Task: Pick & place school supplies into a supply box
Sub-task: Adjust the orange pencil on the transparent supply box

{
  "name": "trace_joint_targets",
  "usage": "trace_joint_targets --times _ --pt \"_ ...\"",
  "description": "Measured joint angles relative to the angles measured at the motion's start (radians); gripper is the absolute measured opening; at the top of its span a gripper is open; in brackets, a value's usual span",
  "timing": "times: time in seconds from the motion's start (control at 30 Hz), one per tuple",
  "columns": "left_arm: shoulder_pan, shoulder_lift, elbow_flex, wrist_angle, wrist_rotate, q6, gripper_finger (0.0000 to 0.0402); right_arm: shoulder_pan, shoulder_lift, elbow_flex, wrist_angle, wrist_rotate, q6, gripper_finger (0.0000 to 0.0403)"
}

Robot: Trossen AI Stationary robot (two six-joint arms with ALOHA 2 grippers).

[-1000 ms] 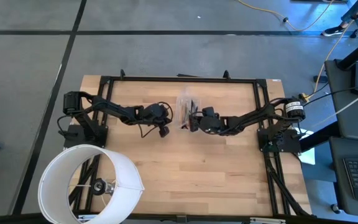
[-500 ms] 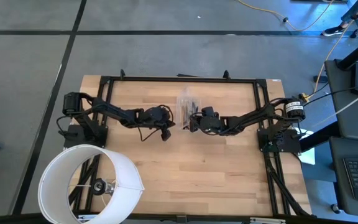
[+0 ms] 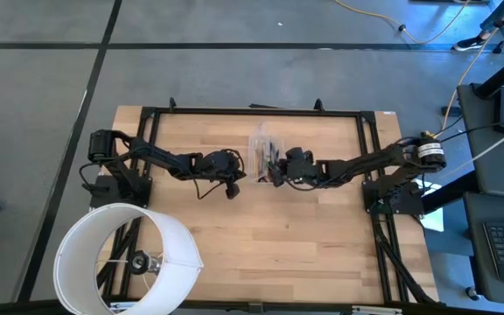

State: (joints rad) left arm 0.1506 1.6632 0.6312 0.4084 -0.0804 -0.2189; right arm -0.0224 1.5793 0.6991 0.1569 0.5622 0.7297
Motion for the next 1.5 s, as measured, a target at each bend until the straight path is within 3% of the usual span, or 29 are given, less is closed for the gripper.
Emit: trace_joint_targets --times 0.3,0.47,0.77,1.1,1.27,1.5 --pt "0.009 -0.098 -0.001 -0.016 -0.006 0.054 0.0003 0.025 -0.213 0.0 -0.445 -0.057 -0.014 0.0087" --pt "0.014 -0.125 0.001 0.056 -0.004 0.129 0.0002 0.079 -0.247 0.0 -0.5 -0.171 -0.089 0.0087" --pt "0.042 -0.122 0.021 0.06 -0.005 0.124 0.0002 0.189 -0.117 0.0 -0.155 -0.24 -0.461 0.0088" --pt "0.031 -0.122 0.021 0.053 -0.002 0.117 0.0002 0.17 0.197 0.0 0.362 -0.243 -0.601 0.0088" --pt "0.027 -0.122 0.021 0.022 0.0 0.117 0.0004 0.148 0.251 0.0 0.477 -0.24 -0.633 0.0088" --pt "0.027 -0.122 0.021 0.005 -0.003 0.117 0.0004 0.109 0.279 0.0 0.498 -0.24 -0.626 0.0088"
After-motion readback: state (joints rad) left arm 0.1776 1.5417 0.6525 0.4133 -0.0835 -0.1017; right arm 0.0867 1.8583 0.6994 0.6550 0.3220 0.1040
